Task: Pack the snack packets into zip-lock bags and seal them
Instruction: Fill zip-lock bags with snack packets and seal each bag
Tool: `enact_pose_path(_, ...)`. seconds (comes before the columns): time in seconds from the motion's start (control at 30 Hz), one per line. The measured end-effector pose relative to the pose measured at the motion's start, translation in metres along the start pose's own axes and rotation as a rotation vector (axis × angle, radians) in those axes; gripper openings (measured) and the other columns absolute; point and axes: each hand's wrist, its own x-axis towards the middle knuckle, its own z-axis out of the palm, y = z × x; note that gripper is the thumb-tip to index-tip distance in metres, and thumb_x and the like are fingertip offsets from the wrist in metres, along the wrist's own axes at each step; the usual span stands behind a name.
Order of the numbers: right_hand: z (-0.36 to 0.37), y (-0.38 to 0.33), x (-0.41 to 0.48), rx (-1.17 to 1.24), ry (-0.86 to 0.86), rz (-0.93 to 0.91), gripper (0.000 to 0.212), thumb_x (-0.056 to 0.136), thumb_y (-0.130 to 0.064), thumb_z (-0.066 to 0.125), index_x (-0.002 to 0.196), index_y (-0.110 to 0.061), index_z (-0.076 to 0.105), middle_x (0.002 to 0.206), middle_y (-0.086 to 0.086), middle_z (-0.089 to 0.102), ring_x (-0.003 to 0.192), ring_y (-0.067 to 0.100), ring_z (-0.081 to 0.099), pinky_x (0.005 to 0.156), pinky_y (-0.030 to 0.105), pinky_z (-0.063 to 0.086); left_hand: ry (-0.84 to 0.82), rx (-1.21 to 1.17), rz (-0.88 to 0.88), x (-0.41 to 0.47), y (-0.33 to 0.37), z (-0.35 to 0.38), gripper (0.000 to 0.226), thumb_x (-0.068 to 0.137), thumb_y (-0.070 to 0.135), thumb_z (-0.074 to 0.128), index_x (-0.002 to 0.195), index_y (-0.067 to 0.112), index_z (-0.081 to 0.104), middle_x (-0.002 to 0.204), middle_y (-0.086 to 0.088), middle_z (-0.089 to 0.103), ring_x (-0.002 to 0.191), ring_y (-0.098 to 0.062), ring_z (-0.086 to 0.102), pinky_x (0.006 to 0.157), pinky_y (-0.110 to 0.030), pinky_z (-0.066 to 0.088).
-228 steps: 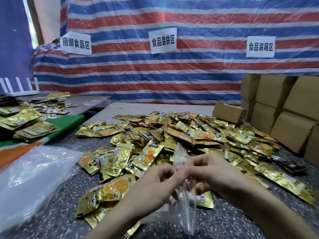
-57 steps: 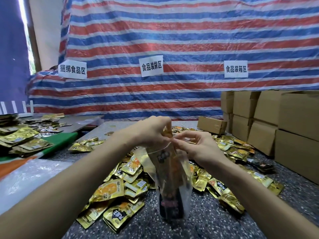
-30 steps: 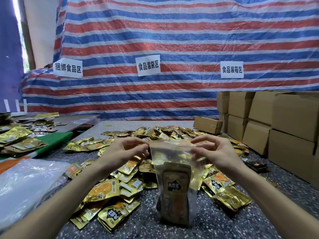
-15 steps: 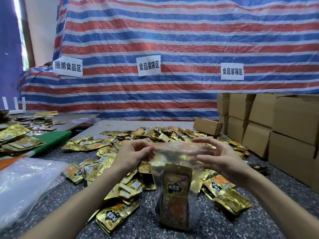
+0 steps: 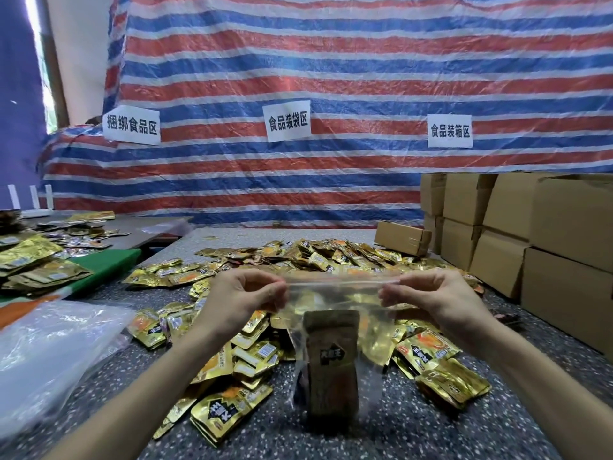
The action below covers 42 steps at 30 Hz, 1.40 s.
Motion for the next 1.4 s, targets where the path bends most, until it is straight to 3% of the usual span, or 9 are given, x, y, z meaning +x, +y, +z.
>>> enact_pose_path(0.2, 0.008, -0.002, 0.001, -0.083, -0.039, -0.105, 0.015, 0.079, -0.021, 0.071, 0.087, -0.008, 0.075, 0.091, 0.019, 0.074, 0.081, 0.027, 0.072, 0.07, 0.036, 0.062, 0.008, -0.074, -0.048, -0.001, -0.003, -0.005, 0.018, 0.074, 0.015, 0.074, 0.087, 0.004, 0.076, 0.081, -0.018, 0.075, 0.073, -0.029, 0.074, 0.063, -0.027, 0.06)
enact_pose_path(0.4, 0.022, -0.005, 0.002, -0.214, 0.046, -0.125, 0.011, 0.095, -0.006, 0.06, 0.087, -0.003, 0.067, 0.081, 0.01, 0.072, 0.079, 0.021, 0.069, 0.067, 0.031, 0.057, 0.02, 0.053, 0.109, -0.003, 0.003, -0.006, 0.008, 0.079, 0.01, 0.073, 0.085, 0.005, 0.072, 0.08, -0.01, 0.075, 0.075, -0.021, 0.072, 0.069, -0.024, 0.058)
enact_pose_path(0.47, 0.028, -0.01, 0.001, -0.351, 0.121, -0.15, 0.008, 0.094, -0.014, 0.064, 0.089, -0.009, 0.068, 0.088, 0.007, 0.072, 0.087, 0.02, 0.068, 0.072, 0.033, 0.053, 0.026, 0.107, 0.187, -0.005, 0.005, -0.004, 0.004, 0.082, 0.003, 0.072, 0.085, 0.006, 0.071, 0.081, -0.008, 0.075, 0.076, -0.018, 0.072, 0.07, -0.023, 0.057)
enact_pose_path(0.53, 0.038, -0.021, 0.001, -0.587, 0.163, -0.287, 0.016, 0.089, -0.032, 0.07, 0.101, -0.024, 0.065, 0.103, -0.012, 0.066, 0.099, 0.002, 0.06, 0.079, 0.023, 0.046, 0.027, 0.132, 0.241, -0.007, 0.008, 0.0, 0.01, 0.082, -0.001, 0.072, 0.084, 0.009, 0.071, 0.083, -0.006, 0.074, 0.079, -0.02, 0.072, 0.073, -0.026, 0.058)
enact_pose_path(0.6, 0.053, -0.037, 0.004, -0.81, 0.024, -0.424, 0.039, 0.081, -0.047, 0.067, 0.117, -0.034, 0.058, 0.116, -0.024, 0.055, 0.11, -0.008, 0.05, 0.092, 0.018, 0.041, 0.007, 0.164, 0.288, -0.007, 0.012, 0.004, 0.011, 0.081, -0.003, 0.073, 0.084, 0.007, 0.071, 0.085, -0.007, 0.074, 0.082, -0.023, 0.071, 0.078, -0.032, 0.059)
enact_pose_path(0.7, 0.081, -0.051, 0.017, -1.038, -0.224, -0.484, 0.037, 0.086, -0.041, 0.072, 0.12, -0.028, 0.068, 0.123, -0.013, 0.061, 0.117, 0.004, 0.051, 0.1, 0.027, 0.04, -0.033, 0.183, 0.335, -0.007, 0.017, 0.007, 0.006, 0.08, -0.003, 0.074, 0.085, 0.001, 0.072, 0.086, -0.01, 0.074, 0.085, -0.029, 0.071, 0.082, -0.043, 0.058)
enact_pose_path(0.9, 0.101, -0.059, 0.033, -0.942, -0.367, -0.368, 0.011, 0.088, -0.03, 0.076, 0.095, -0.022, 0.076, 0.091, -0.01, 0.072, 0.085, 0.003, 0.065, 0.071, 0.02, 0.054, -0.079, 0.224, 0.373, -0.012, 0.028, -0.002, 0.015, 0.075, 0.016, 0.076, 0.085, 0.004, 0.076, 0.081, -0.006, 0.074, 0.077, -0.021, 0.071, 0.073, -0.033, 0.059)
enact_pose_path(1.2, 0.112, -0.065, 0.032, -1.093, -0.328, -0.411, 0.006, 0.096, -0.033, 0.064, 0.099, -0.028, 0.067, 0.089, -0.011, 0.062, 0.085, 0.012, 0.059, 0.078, 0.041, 0.054, -0.036, 0.239, 0.35, -0.011, 0.041, -0.004, 0.009, 0.079, 0.002, 0.077, 0.088, 0.001, 0.076, 0.081, -0.006, 0.075, 0.075, -0.016, 0.072, 0.07, -0.022, 0.056)
enact_pose_path(1.4, 0.109, -0.068, 0.037, -0.986, -0.312, -0.39, 0.013, 0.095, -0.035, 0.065, 0.097, -0.023, 0.068, 0.091, -0.008, 0.066, 0.083, 0.011, 0.059, 0.073, 0.035, 0.051, -0.035, 0.239, 0.297, -0.006, 0.054, -0.002, 0.007, 0.081, 0.004, 0.075, 0.088, 0.005, 0.075, 0.078, 0.001, 0.075, 0.073, -0.009, 0.071, 0.068, -0.017, 0.054)
